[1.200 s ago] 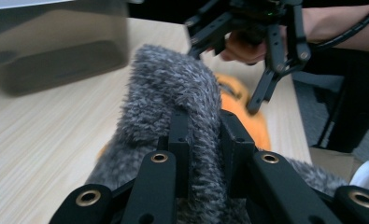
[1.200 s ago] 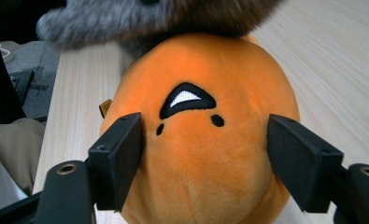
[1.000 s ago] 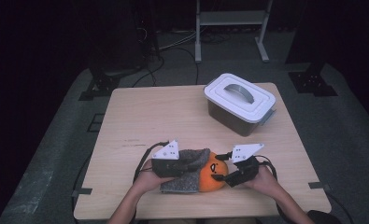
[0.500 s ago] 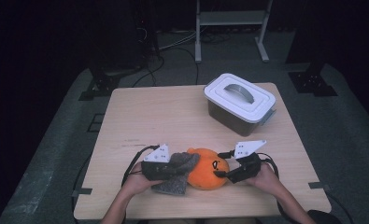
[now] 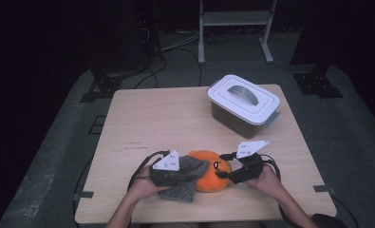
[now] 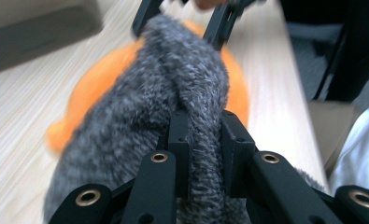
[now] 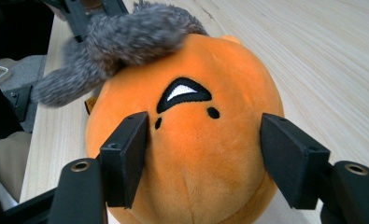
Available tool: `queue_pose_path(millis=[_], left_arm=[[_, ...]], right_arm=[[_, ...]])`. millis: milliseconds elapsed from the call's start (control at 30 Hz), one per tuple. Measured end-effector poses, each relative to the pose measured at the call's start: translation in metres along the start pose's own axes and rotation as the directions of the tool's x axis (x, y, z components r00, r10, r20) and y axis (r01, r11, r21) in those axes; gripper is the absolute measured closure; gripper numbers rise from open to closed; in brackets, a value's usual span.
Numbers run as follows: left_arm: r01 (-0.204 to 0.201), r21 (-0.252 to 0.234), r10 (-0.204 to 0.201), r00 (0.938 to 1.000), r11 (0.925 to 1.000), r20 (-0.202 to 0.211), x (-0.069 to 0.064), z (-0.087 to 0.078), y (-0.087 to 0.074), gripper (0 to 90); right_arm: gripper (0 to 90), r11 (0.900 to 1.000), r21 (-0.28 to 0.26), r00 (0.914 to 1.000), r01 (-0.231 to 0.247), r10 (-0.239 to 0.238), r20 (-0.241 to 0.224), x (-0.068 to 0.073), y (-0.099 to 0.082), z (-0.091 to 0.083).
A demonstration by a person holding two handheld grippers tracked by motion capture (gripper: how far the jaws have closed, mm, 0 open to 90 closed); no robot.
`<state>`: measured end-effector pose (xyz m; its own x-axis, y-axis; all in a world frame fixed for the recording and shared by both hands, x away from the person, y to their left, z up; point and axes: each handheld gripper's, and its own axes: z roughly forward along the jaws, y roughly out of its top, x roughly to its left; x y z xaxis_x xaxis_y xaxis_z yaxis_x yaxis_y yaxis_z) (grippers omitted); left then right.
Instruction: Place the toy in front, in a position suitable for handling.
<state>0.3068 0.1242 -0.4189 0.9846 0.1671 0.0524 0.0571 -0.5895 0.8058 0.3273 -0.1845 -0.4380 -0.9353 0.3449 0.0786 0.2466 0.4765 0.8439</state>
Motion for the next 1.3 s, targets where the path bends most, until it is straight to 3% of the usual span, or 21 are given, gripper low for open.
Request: queue_pose_path(millis=[67,167,300,333,367,400,433,500,533,567,633,700,733,767,867,967,1100,1233,1267,1300], left_arm=[[0.007,0.008,-0.007,1.0000,0.9999,-0.004,0.001,-0.002,-0.003,77.1],[0.054,0.006,-0.053,0.9981,0.9985,-0.031,0.011,-0.013,-0.014,77.1],[0.108,-0.083,-0.109,0.9939,0.9908,-0.014,0.015,-0.020,-0.015,77.2],[0.108,-0.083,-0.109,0.9939,0.9908,-0.014,0.015,-0.020,-0.015,77.2],[0.110,-0.120,-0.110,0.9939,0.9867,0.001,0.014,-0.021,-0.011,77.2],[0.110,-0.120,-0.110,0.9939,0.9867,0.001,0.014,-0.021,-0.011,77.2],[0.103,-0.151,-0.101,0.9947,0.9831,0.018,0.011,-0.018,-0.005,77.2],[0.101,-0.161,-0.098,0.9948,0.9818,0.028,0.010,-0.015,-0.002,77.2],[0.096,-0.164,-0.090,0.9950,0.9818,0.044,0.007,-0.010,0.002,77.2],[0.079,-0.133,-0.073,0.9960,0.9879,0.051,0.004,-0.001,0.005,77.2],[0.080,-0.108,-0.075,0.9959,0.9910,0.051,0.003,0.007,0.005,77.2],[0.088,-0.110,-0.082,0.9951,0.9900,0.055,0.003,0.008,0.005,77.3],[0.089,-0.107,-0.083,0.9948,0.9903,0.058,0.002,0.008,0.005,77.3],[0.081,-0.090,-0.075,0.9951,0.9926,0.064,0.000,0.007,0.006,77.3],[0.079,-0.082,-0.074,0.9950,0.9935,0.068,0.000,0.006,0.005,77.2],[0.083,-0.071,-0.079,0.9950,0.9940,0.062,0.002,0.002,0.002,77.2],[0.116,-0.042,-0.114,0.9930,0.9924,0.029,0.009,-0.009,-0.014,77.2],[0.138,-0.070,-0.136,0.9904,0.9880,0.024,0.013,-0.014,-0.015,77.2],[0.142,-0.089,-0.141,0.9898,0.9859,0.022,0.013,-0.016,-0.014,77.2],[0.152,-0.135,-0.150,0.9884,0.9791,0.026,0.014,-0.018,-0.010,77.2]], right_arm=[[33.0,1.0000,-0.001,1.0000,-0.007,0.007,-0.001,-0.002,-0.001,-0.001],[33.0,0.9998,0.002,0.9998,-0.022,0.022,0.000,-0.006,-0.003,-0.003],[33.6,0.9999,0.007,0.9999,-0.013,0.013,-0.007,-0.004,-0.003,-0.003],[33.8,1.0000,0.007,0.9999,0.004,-0.004,-0.010,-0.002,-0.002,-0.003],[34.1,0.9998,0.006,0.9998,0.020,-0.020,-0.009,0.001,-0.001,-0.002],[34.1,0.9998,0.006,0.9998,0.020,-0.020,-0.009,0.001,-0.001,-0.002],[34.5,0.9988,0.004,0.9987,0.049,-0.049,-0.015,0.007,0.001,0.000],[34.8,0.9977,0.004,0.9976,0.068,-0.068,-0.016,0.010,0.003,0.002],[35.4,0.9969,0.004,0.9967,0.078,-0.078,-0.020,0.013,0.004,0.003],[35.4,0.9945,0.012,0.9944,0.104,-0.104,-0.020,0.017,0.006,0.005],[32.8,0.9945,0.025,0.9947,0.101,-0.101,-0.018,0.018,0.008,0.003],[31.3,0.9982,0.019,0.9978,0.058,-0.057,-0.033,0.015,0.011,-0.002],[31.3,0.9982,0.019,0.9978,0.058,-0.057,-0.033,0.015,0.011,-0.002],[34.6,0.9999,-0.008,0.9987,0.015,-0.015,-0.050,0.009,0.012,-0.008],[35.9,1.0000,0.003,0.9986,0.005,-0.005,-0.052,0.008,0.011,-0.008],[43.2,0.9978,0.027,0.9974,0.061,-0.060,-0.041,0.015,0.009,-0.005],[43.6,0.9966,0.035,0.9965,0.074,-0.073,-0.042,0.015,0.005,-0.009],[43.8,0.9951,0.033,0.9951,0.093,-0.092,-0.035,0.017,0.003,-0.010],[44.9,0.9930,0.036,0.9930,0.113,-0.112,-0.040,0.021,0.003,-0.009],[45.8,0.9903,0.036,0.9902,0.134,-0.132,-0.044,0.023,0.004,-0.008]])
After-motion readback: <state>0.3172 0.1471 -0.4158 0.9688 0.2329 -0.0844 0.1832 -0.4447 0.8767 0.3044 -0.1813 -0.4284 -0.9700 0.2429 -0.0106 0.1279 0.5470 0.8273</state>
